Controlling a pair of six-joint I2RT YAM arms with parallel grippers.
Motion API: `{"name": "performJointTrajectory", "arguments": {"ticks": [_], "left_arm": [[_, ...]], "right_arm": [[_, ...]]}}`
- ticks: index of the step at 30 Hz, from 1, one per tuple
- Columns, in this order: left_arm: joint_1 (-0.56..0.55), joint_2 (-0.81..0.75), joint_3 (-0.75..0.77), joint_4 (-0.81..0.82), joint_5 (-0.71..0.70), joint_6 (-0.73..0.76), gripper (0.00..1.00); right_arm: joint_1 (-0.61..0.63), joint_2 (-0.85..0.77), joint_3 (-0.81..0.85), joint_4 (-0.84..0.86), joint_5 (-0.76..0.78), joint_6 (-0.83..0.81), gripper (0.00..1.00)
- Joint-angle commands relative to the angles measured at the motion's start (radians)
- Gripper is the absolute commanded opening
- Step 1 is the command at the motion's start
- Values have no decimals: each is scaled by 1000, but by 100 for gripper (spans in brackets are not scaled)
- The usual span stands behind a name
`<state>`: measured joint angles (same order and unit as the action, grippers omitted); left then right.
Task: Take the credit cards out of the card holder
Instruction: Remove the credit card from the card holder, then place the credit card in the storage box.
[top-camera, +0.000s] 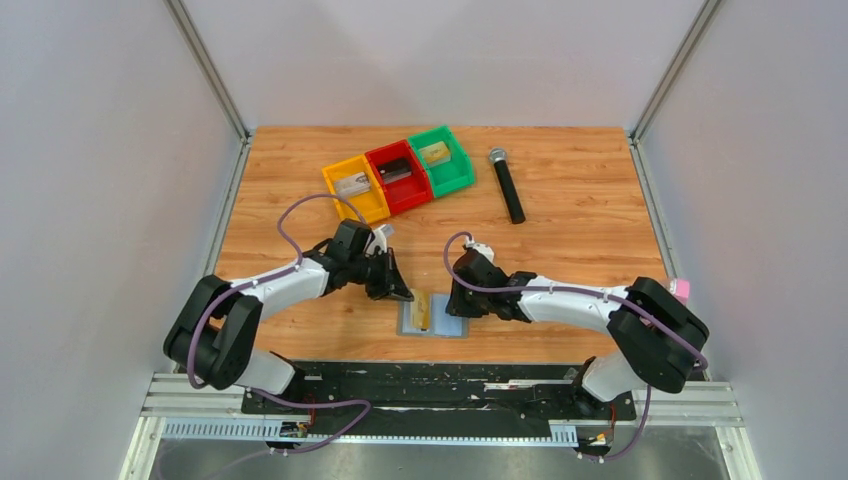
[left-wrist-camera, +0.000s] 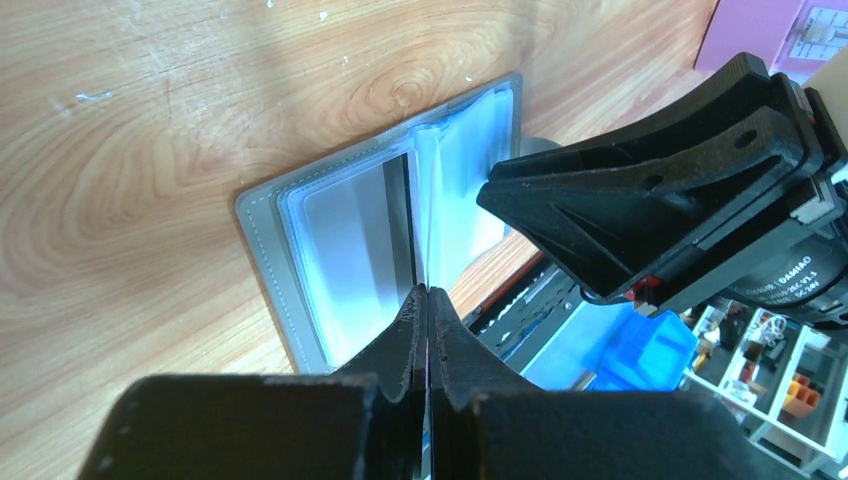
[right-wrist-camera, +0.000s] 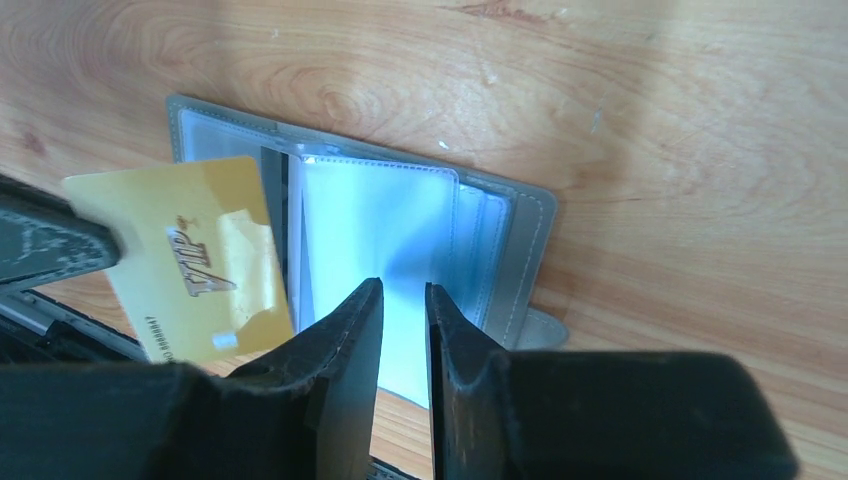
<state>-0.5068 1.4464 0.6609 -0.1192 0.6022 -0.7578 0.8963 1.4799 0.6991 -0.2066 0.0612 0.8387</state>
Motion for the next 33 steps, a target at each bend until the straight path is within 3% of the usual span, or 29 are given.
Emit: {"name": "performJointTrajectory", "arguments": {"ticks": [1,8,15,22,26,33], "left_arm": [[18,-70,45,-100,-44,66,0],[27,-142,89,-175,-11,124,0],[27,-188,116,-159,195,178,0],[23,-241,78,-66,372,151,0],[-3,-248,61,9,399,113,0],[-29,-243,72,18,423,115,0]], "right_arm": [[-23,-38,40,-50,13,-56,24],[-64,-146,102,-76,-39,-178,25],[-157,-295,130,-50,-384,-414,30],[-302,-349,148,-58,-854,-504,36],[-346,-328,150,-72,-981,-533,41],[-358,-235,179,-85,-1110,-565,42]]}}
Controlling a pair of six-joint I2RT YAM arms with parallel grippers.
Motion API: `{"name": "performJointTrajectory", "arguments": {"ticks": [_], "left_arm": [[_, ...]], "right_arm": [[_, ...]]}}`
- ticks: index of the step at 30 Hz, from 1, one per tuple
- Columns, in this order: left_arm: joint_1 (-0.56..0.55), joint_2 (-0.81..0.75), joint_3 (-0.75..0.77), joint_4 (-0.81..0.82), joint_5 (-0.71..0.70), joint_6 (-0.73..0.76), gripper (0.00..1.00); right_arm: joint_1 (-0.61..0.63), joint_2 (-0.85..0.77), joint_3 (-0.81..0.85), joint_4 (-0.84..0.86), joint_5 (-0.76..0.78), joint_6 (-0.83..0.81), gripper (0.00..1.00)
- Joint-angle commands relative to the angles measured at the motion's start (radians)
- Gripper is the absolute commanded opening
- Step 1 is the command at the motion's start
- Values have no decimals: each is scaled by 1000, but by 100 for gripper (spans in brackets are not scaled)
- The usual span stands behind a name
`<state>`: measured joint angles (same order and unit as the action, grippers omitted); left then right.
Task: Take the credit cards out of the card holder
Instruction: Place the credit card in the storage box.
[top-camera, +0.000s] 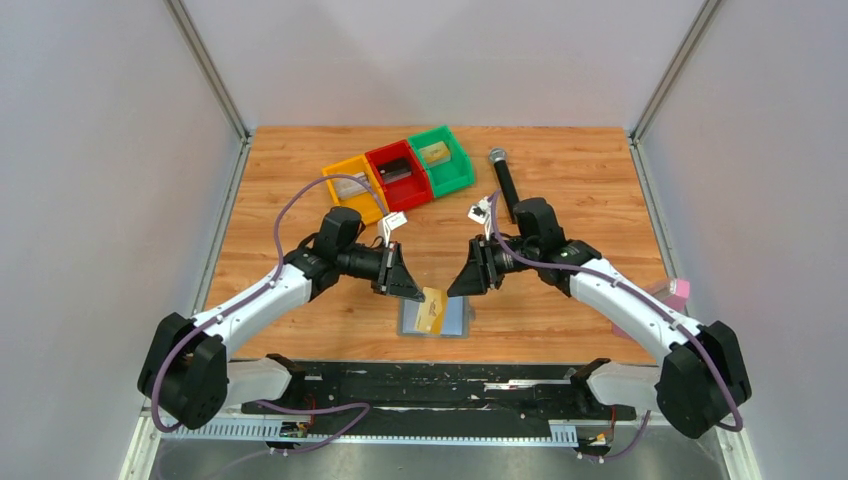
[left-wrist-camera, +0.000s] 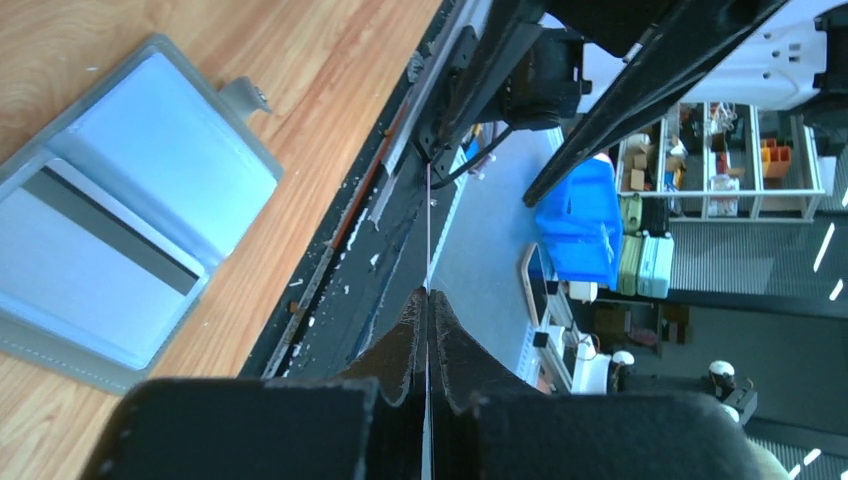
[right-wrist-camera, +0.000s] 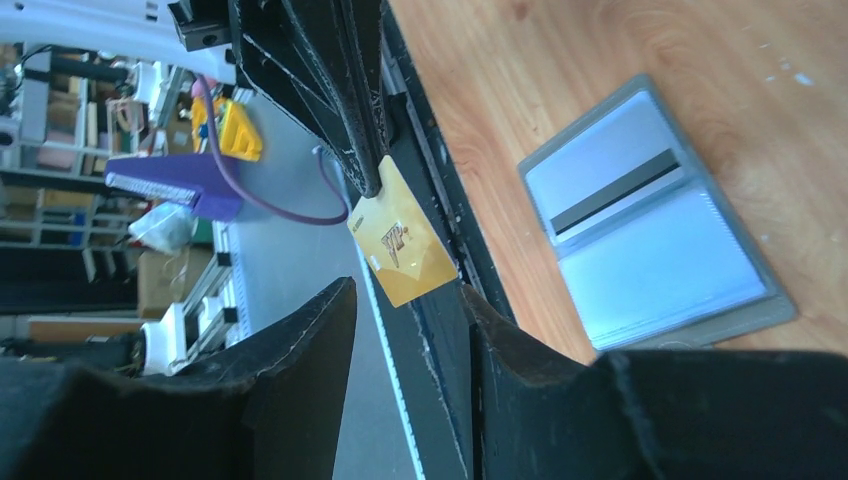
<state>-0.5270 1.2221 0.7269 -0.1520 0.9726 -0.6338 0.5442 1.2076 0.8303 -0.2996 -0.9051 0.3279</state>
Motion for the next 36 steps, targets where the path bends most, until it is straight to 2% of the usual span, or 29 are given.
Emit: {"name": "performJointTrajectory", "arguments": {"ticks": [1,22,27,33,35,36], "left_arm": [[-11,-18,6,54,54,-10,0],[-17,-22,-6,90,77,-27,0],[-17,-19,-6,89,73,-30,0],[-16,-18,1,72,58,-22,0],[-16,-20,11,41,32,-7,6],[-16,-21,21,29,21,-2,14]], "right_arm": [[-6,47,50,8,-149,-57,42],[-6,118,62,16,-180,-59,38],[-6,109,52,49,-183,-41,26],[-6,103,29,103,-190,-3,0],[-6,102,26,106,-181,0,0],[-6,102,25,107,-171,5,0]]}}
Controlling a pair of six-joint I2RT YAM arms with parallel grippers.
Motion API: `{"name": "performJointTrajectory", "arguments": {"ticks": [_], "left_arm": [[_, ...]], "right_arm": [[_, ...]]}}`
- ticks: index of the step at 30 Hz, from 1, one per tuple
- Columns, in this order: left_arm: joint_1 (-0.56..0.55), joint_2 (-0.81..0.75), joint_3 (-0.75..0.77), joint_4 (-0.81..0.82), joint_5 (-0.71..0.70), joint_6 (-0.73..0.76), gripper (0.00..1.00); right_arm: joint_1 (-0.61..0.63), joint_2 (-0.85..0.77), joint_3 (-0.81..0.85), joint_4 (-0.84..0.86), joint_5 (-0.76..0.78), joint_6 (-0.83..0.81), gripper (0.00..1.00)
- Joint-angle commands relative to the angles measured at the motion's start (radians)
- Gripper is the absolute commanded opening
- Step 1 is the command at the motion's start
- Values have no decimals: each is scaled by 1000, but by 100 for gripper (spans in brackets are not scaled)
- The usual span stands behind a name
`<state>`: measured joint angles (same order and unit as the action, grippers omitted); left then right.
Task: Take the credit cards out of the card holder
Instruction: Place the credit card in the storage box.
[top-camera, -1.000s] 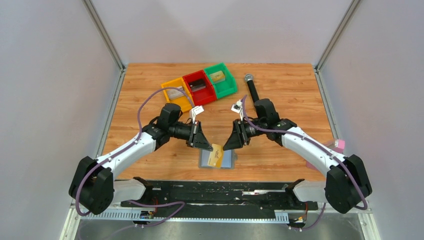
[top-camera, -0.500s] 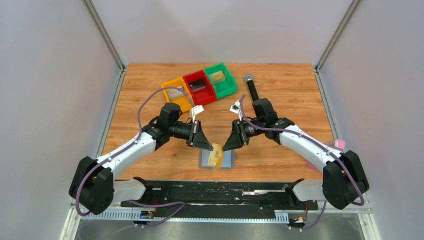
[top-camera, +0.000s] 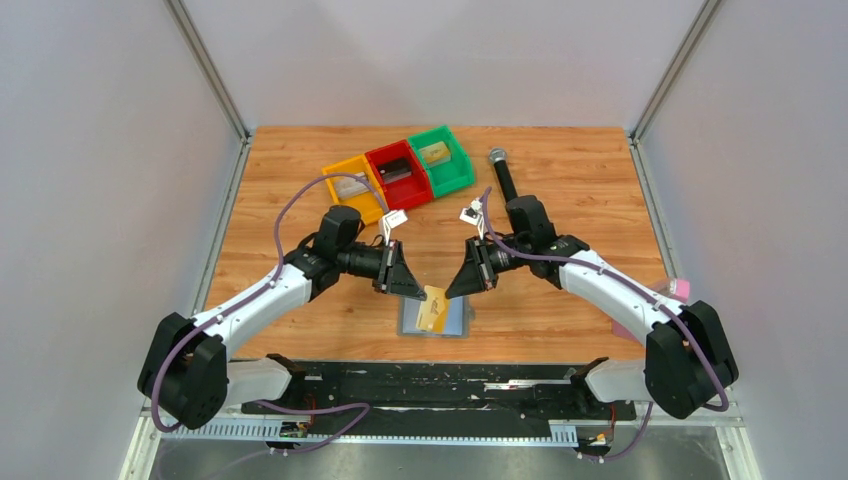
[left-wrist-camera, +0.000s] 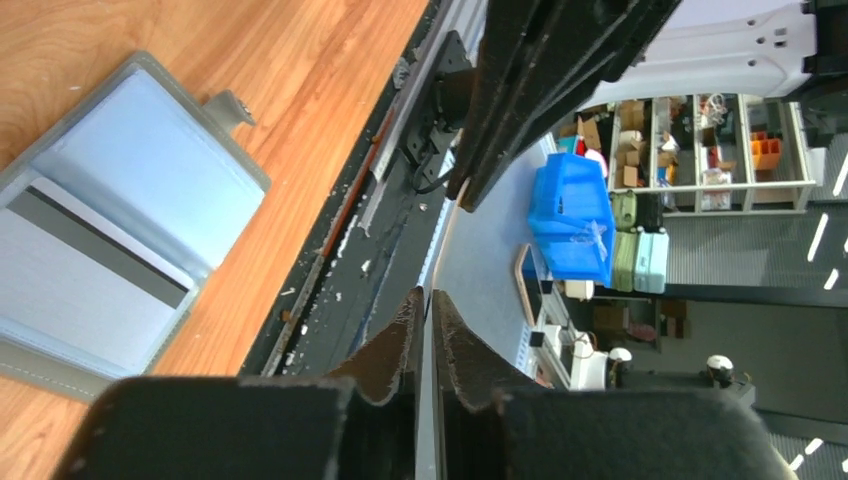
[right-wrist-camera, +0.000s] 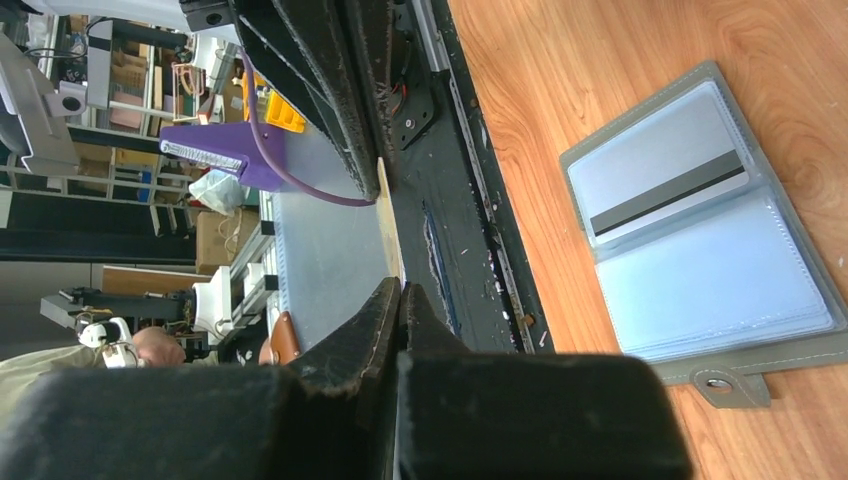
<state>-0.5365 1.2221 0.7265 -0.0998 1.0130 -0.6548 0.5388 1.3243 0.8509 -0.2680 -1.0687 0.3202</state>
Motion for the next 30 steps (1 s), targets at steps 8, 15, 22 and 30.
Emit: {"name": "performJointTrajectory", "arguments": {"ticks": [8,15,22,30], "left_arm": [[1,-69,130,-264,-304,129,82],[12,-149,243,-485,-633,208,100],[12,-222,317,-608,-888,278,100],[12,-254,327,-665,-975,333,100]], "right_arm": [[-26,-55,22,73,114,50,0],[-140,31,144,69,182,95,0],[-229,231,428,56,455,128,0],[-262,520,773,79,712,146,0]]}}
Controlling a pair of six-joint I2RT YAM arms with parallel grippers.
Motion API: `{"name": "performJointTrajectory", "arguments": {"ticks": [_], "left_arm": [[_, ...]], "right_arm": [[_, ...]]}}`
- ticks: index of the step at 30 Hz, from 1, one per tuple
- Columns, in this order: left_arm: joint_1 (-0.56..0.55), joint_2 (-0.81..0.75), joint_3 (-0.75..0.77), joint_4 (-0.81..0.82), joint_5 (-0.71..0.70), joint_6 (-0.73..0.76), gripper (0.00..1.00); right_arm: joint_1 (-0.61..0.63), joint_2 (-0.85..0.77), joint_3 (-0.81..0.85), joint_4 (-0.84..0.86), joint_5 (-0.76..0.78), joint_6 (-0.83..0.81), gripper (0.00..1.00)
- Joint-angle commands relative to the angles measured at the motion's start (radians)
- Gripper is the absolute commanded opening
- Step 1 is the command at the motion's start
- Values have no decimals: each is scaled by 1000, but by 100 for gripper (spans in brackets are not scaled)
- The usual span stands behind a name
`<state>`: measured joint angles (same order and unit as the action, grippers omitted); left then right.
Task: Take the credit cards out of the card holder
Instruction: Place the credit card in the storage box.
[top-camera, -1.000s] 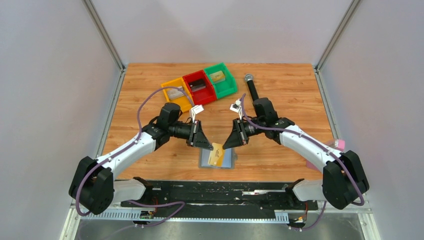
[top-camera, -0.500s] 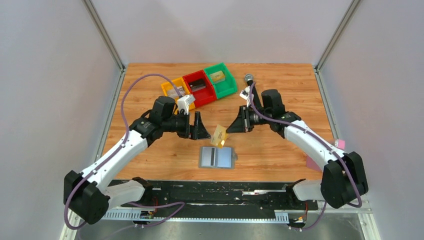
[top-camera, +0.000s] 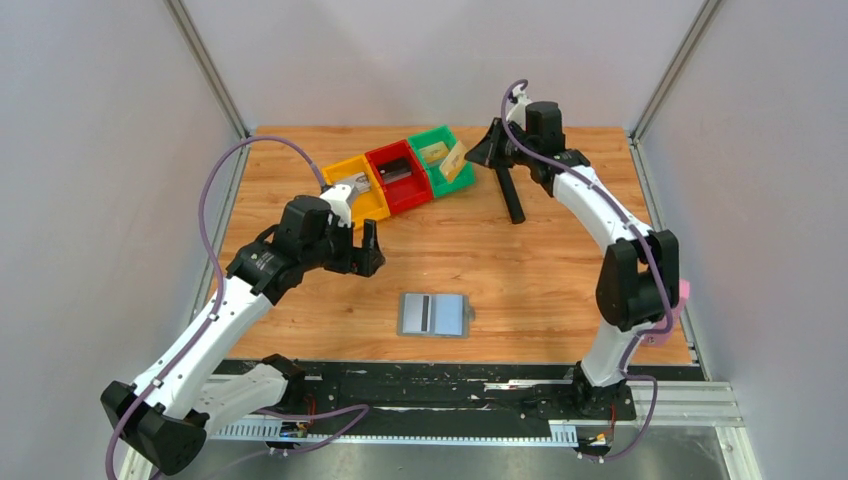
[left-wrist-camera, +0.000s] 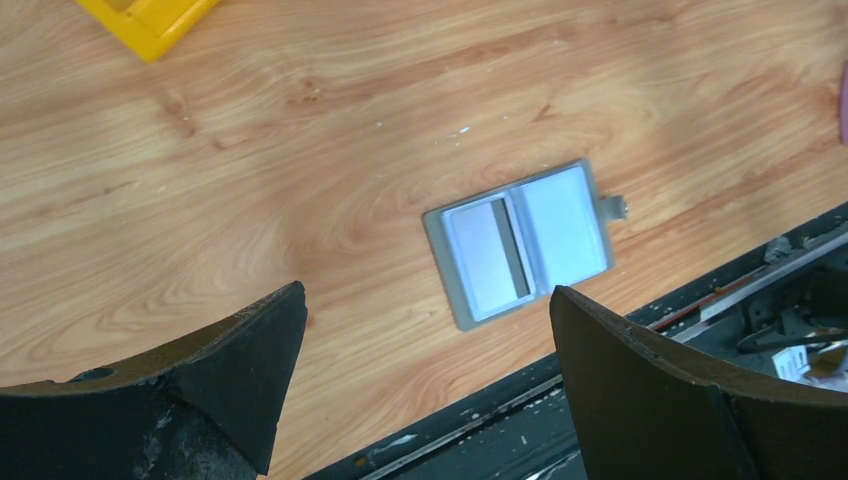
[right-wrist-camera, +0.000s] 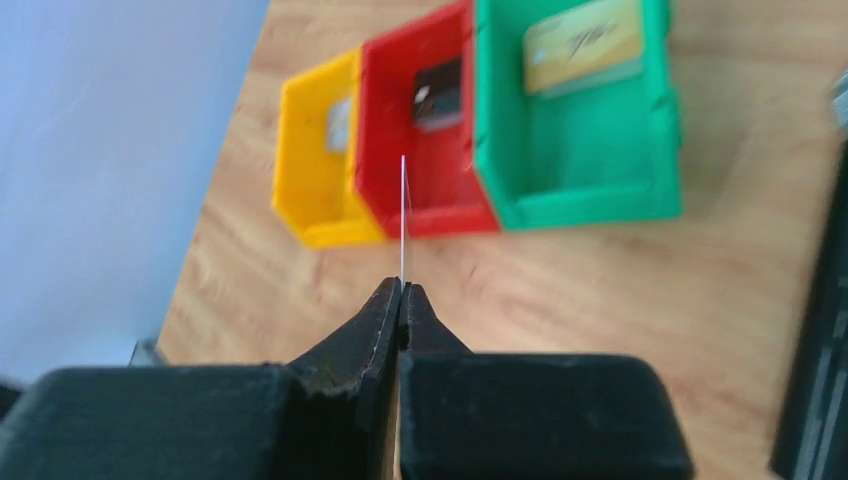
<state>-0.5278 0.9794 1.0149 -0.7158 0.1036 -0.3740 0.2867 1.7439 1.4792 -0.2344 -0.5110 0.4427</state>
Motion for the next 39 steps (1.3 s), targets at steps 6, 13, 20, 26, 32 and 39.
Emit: {"name": "performJointTrajectory", "arguments": {"ticks": [6,13,20,26,32,39], "left_arm": [[3,-8,30,-57,-47,75,100],[3,-5,34,-53,-19,83,100],[3,-11,28,-51,-7,85,100],[3,-9,30,-52,-7,89,100],[4,-17,28,-51,-10,86,100],[3,-13,28,-51,-10,87,100]], "right_arm": [[-9,283,285,154,211,36,0],[-6,424,328,319,227,97,0],[24,531,381,383,255,120,0],[44,624,468,364,257,128,0],[43,682,531,330,256,168,0],[44,722,585,306,260,182,0]]}}
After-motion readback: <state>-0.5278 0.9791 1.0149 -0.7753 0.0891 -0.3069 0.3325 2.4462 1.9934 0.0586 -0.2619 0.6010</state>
